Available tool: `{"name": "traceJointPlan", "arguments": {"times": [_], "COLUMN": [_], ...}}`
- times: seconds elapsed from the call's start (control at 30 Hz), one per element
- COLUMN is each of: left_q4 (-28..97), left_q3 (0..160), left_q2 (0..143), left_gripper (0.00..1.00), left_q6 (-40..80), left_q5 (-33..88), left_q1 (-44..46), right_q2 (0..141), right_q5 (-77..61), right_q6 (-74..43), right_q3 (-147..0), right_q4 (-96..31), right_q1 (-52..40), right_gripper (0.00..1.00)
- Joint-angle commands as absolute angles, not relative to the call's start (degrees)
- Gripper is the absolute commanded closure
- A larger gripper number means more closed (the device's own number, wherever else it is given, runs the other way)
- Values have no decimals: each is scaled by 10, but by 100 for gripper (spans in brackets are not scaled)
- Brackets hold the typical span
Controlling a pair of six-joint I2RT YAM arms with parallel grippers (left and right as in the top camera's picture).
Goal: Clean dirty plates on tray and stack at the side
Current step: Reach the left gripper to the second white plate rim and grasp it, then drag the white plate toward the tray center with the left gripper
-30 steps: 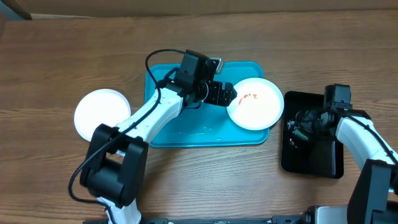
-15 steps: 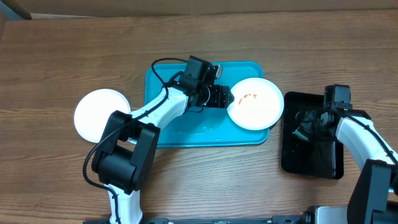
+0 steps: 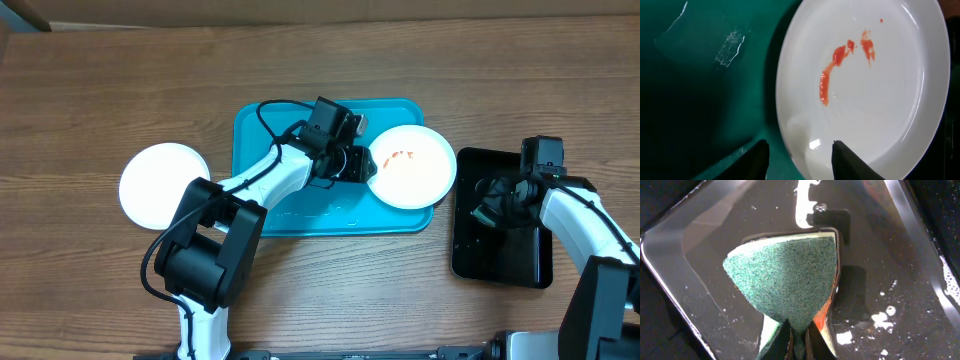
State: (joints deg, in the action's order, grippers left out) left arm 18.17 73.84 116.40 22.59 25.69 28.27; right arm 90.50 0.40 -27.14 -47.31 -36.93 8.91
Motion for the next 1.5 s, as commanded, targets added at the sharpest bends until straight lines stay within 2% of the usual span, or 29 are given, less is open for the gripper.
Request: {"name": "traceJointPlan", "arguments": {"times": [0.0,0.43,0.67,0.97,1.13,1.3,1.47], "left_q4": [188,201,204,216,260,309,326], "left_q3": [737,737,737,737,737,737,738], "left_q2": [1173,1175,1176,1176,1176,1171,1148], "left_gripper": [55,63,96,96,96,96,96], "left_q6": [230,230,229,228,218,213,177], "left_q5": [239,190,189,188,140,119,154], "left_q1": [286,315,315,315,305,264,217], "right_q2": [907,907,907,907,907,907,907], "right_q5": [14,14,14,14,14,13,12], "right_q6": [-273,-272,-272,-272,-271,-270,-268], "right_q3": [-459,-459,-459,-459,-459,-459,-463], "right_q4": [-376,-378,-380,-382,-386,-397,-404], "right_q1": [90,90,90,90,90,90,90], "right_gripper": [96,96,96,96,96,96,96]}}
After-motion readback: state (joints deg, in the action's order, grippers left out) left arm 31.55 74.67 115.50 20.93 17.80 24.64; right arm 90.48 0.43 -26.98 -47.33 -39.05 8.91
